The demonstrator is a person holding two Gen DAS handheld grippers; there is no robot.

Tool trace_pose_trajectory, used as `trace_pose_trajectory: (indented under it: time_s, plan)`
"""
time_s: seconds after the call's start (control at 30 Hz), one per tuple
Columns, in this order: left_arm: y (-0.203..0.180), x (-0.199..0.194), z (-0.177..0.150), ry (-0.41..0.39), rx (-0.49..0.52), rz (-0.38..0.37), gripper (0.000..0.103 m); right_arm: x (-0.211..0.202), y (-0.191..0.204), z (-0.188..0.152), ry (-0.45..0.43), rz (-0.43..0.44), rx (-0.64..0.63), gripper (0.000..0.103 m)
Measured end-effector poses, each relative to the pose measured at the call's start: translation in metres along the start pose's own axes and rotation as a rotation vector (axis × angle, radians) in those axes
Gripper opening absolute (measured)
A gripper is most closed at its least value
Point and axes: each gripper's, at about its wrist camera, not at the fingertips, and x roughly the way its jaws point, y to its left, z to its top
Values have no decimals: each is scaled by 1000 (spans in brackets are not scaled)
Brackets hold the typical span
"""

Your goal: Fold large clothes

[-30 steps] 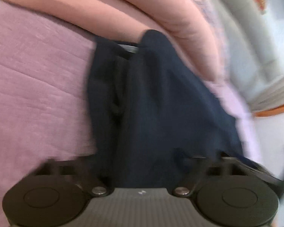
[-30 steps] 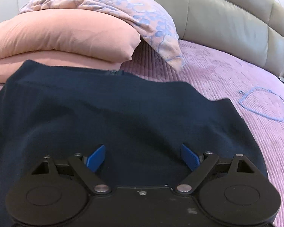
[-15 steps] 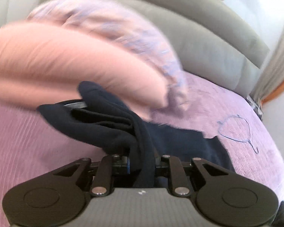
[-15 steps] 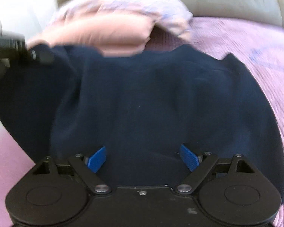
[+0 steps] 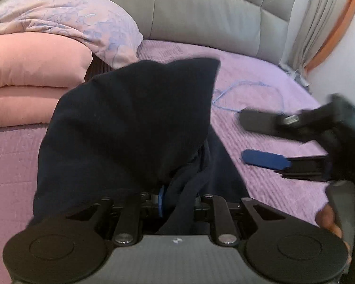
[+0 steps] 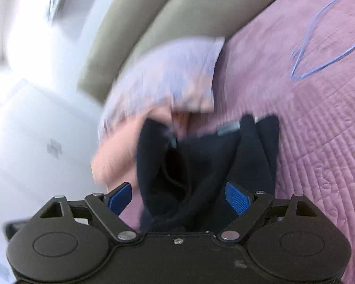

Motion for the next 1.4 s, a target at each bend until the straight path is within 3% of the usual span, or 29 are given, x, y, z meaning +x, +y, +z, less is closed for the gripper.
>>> trace_pose_trajectory:
  time_s: [0.13,0.23,0.27,0.3,0.33,0.37,0.43,0.5,0.63,0.7,0.77,0.83,0.87,0.9,0.93,1.0,1.03,1.1,1.13,1.2,1.27,1.3,1.33,1.4]
  plan:
    - [-10,-2,-2,3,46,27,24,26,0,-6,73,120,-39,103]
    - [-16,-8,-8,17,96,38,24,50,15,10,76,99,-93,103]
    - [-16,-11,-9,19,100,36,25,57,17,16,81,93,-92,97]
    - [-15,-15,-9,27,101,35,26,65,19,23,78,74,-70,82]
    - [-13,-21,-8,38,100,35,30,74,17,30,70,59,-52,15]
    - [-10,-27,-5,42,94,27,35,80,22,32,64,5,-53,20]
    - [-7,-47,1,67,86,4,46,86,33,33,28,-77,-60,19]
    - [-3,-69,9,84,80,-5,70,77,40,41,-24,-66,-59,18]
    - [18,-137,19,-49,61,-85,82,53,25,61,-79,-96,-37,18]
    - [33,-149,20,-105,44,-33,97,47,1,64,-75,-155,13,18]
    - [51,-139,20,-103,42,29,98,45,-23,64,-73,-221,51,13]
    - [72,-112,17,-12,-6,25,94,41,-44,60,-72,-226,124,14]
    - [81,-94,14,46,-34,4,79,39,-51,58,-56,-205,158,16]
    - [89,-74,9,115,-60,-29,56,37,-54,57,-43,-190,166,19]
    - [95,-55,4,174,-84,-56,50,33,-51,55,-32,-181,162,29]
    - [97,-31,-8,223,-77,-26,52,21,-40,52,-16,-207,139,63]
    - [92,-29,-13,220,-33,1,52,13,-33,48,-13,-221,123,87]
    - [78,-33,-18,202,53,20,52,-1,-16,33,-8,-222,83,98]
    - [72,-35,-20,193,92,23,52,2,-7,25,19,-208,57,99]
    - [63,-40,-27,191,123,32,52,12,6,6,140,-169,7,99]
    - [61,-39,-29,191,123,40,52,32,16,-12,236,-185,-42,101]
    - [63,-39,-29,190,116,39,52,38,21,-19,240,-218,-81,91]
    - [63,-43,-31,192,102,36,52,38,24,-25,196,-285,-96,23]
    - [66,-54,-26,208,65,25,53,24,24,-25,110,-258,15,19]
